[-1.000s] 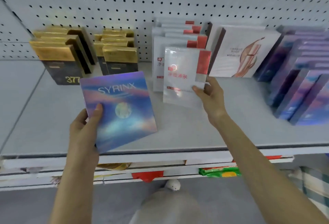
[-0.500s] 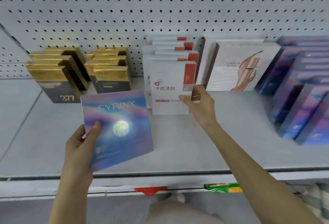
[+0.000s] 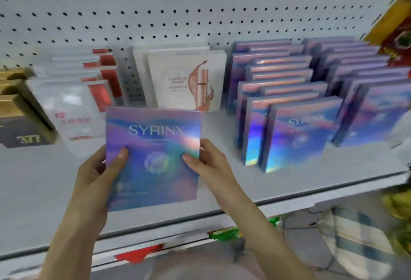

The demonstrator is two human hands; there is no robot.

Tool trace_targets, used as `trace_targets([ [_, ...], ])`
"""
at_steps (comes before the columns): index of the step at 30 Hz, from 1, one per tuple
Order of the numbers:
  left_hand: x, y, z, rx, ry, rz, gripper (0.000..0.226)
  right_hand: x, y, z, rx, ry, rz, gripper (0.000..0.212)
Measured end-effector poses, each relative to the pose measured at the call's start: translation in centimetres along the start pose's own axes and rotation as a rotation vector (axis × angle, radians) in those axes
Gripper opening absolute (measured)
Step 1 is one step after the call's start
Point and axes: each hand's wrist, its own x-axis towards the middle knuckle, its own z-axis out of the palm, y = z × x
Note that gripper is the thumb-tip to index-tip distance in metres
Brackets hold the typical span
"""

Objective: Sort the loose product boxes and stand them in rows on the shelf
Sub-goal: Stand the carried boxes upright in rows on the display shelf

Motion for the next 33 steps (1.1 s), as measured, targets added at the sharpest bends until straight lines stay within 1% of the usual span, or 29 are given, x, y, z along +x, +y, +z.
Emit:
trace_targets([
  [2, -1.4, -0.6, 6.0, 0.015, -0.074, 0.022, 0.038, -1.6, -0.9, -5.4, -0.076, 0.097, -0.121, 0.023],
  [3, -2.2, -0.8, 8.9, 0.015, -0.110, 0.033, 0.042, -2.5, -1.7, -8.0, -0.116, 0.128, -0.168, 0.025],
  [4, -2.9, -1.1, 11.5, 0.023, -0.143, 0.052, 0.045, -3.3, -2.6, -10.7, -0.155, 0.144, -0.201, 0.021],
  [5, -3.6, -1.3, 13.9, 0.035, -0.180, 0.073, 0.043, -4.1, -3.3, -13.3, -0.167, 0.158, -0.229, 0.010],
  [6, -4.0, -1.4, 16.1, 0.073, -0.211, 0.090, 0.032, -5.0, -4.0, -15.9, -0.174, 0.181, -0.248, 0.007],
  [7, -4.4, -1.4, 18.1, 0.111, -0.263, 0.095, 0.018, -5.7, -4.5, -18.2, -0.167, 0.199, -0.268, 0.012],
  [8, -4.7, -1.6, 19.9, 0.181, -0.323, 0.099, 0.020, -6.5, -5.1, -20.4, -0.161, 0.198, -0.282, 0.008],
  [9, -5.0, -1.6, 21.6, 0.247, -0.374, 0.107, 0.028, -7.2, -5.6, -22.5, -0.148, 0.194, -0.290, 0.006],
  [10, -5.4, -1.9, 23.2, 0.306, -0.393, 0.106, 0.031, -7.8, -5.8, -24.6, -0.144, 0.202, -0.290, 0.016],
  [12, -6.2, -2.4, 26.4, 0.364, -0.400, 0.084, 0.023, -8.6, -6.2, -28.0, -0.106, 0.242, -0.250, 0.027],
  [14, -7.1, -3.3, 29.7, 0.393, -0.388, 0.075, 0.041, -9.2, -6.3, -31.3, -0.055, 0.308, -0.205, 0.031],
  [15, -7.4, -3.7, 31.5, 0.406, -0.379, 0.080, 0.045, -9.5, -6.4, -32.8, -0.053, 0.335, -0.199, 0.031],
  [16, -7.6, -4.1, 33.2, 0.415, -0.374, 0.091, 0.044, -9.6, -6.6, -34.3, -0.065, 0.356, -0.199, 0.031],
  [17, -7.7, -4.6, 34.9, 0.414, -0.368, 0.092, 0.036, -9.6, -6.7, -35.7, -0.065, 0.380, -0.203, 0.031],
  [19, -7.4, -5.6, 37.8, 0.421, -0.324, 0.086, 0.015, -9.3, -7.0, -38.1, -0.047, 0.412, -0.216, 0.026],
  [24, -6.8, -6.7, 43.7, 0.402, -0.122, 0.100, 0.028, -7.1, -7.3, -42.1, -0.117, 0.522, -0.233, 0.025],
  [27, -6.2, -7.0, 45.8, 0.396, -0.022, 0.166, 0.023, -5.3, -6.8, -43.9, -0.204, 0.598, -0.225, 0.027],
  [29, -5.9, -7.3, 46.6, 0.371, 0.037, 0.190, 0.021, -4.3, -6.7, -44.2, -0.234, 0.616, -0.235, 0.029],
  [33, -5.3, -7.6, 47.3, 0.336, 0.127, 0.205, 0.030, -3.1, -7.2, -43.3, -0.230, 0.673, -0.285, 0.038],
])
